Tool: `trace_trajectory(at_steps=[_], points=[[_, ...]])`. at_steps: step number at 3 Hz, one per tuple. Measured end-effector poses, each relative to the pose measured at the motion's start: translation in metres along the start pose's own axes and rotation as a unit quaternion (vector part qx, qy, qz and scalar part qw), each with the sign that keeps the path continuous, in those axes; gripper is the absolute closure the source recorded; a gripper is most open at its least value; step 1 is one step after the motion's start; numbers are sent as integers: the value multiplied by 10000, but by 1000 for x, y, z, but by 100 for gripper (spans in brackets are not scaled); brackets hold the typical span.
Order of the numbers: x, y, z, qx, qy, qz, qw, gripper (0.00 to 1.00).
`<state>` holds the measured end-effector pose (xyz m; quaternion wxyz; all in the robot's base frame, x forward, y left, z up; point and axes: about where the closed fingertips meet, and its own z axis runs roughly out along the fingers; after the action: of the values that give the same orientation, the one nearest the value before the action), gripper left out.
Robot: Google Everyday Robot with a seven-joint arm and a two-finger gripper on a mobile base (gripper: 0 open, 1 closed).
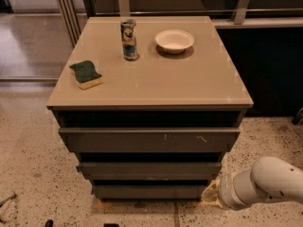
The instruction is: Open middle drawer
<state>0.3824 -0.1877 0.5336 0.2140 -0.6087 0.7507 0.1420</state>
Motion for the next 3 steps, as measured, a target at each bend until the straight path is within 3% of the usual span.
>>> trace_trajectory(at_steps=[2, 3], points=[[-22, -12, 37, 354, -621, -591, 9957, 0], [-37, -25, 53, 499, -809, -844, 9919, 0]])
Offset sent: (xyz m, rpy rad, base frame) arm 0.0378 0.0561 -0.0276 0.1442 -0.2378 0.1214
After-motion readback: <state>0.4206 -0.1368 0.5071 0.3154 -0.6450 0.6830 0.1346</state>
